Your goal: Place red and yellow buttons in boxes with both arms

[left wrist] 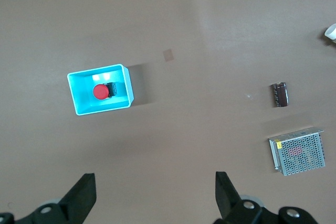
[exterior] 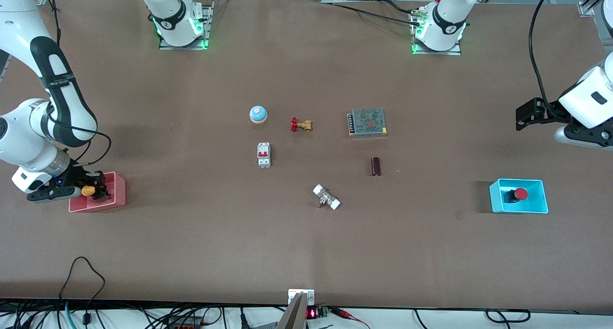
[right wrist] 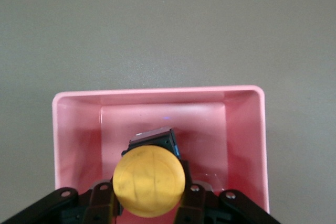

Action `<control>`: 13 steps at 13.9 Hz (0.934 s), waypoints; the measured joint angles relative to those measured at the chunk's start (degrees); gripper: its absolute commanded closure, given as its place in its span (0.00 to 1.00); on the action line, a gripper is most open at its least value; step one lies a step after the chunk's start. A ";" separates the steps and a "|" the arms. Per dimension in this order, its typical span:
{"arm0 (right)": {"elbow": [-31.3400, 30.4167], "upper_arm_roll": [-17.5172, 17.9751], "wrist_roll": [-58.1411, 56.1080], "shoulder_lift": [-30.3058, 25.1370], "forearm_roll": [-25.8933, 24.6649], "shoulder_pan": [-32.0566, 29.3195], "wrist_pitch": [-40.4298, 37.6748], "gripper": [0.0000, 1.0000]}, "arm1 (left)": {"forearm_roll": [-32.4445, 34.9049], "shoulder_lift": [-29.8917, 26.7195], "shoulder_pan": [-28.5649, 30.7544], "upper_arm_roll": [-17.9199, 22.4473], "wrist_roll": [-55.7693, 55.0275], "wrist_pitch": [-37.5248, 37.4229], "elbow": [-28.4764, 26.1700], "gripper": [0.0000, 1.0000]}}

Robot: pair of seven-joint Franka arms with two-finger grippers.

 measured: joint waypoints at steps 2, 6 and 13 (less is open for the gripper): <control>0.00 0.00 0.02 0.18 0.00 0.01 0.47 0.92 | -0.02 -0.08 -0.04 -0.08 -0.04 -0.08 0.00 0.00; 0.00 0.00 0.03 0.45 0.00 0.01 0.93 0.85 | -0.22 -1.24 -2.28 0.76 -1.01 -0.94 0.03 0.00; 0.00 -0.02 0.04 0.51 0.00 0.02 0.94 0.67 | -0.25 -3.48 -10.50 8.60 -2.06 -1.85 -1.11 0.00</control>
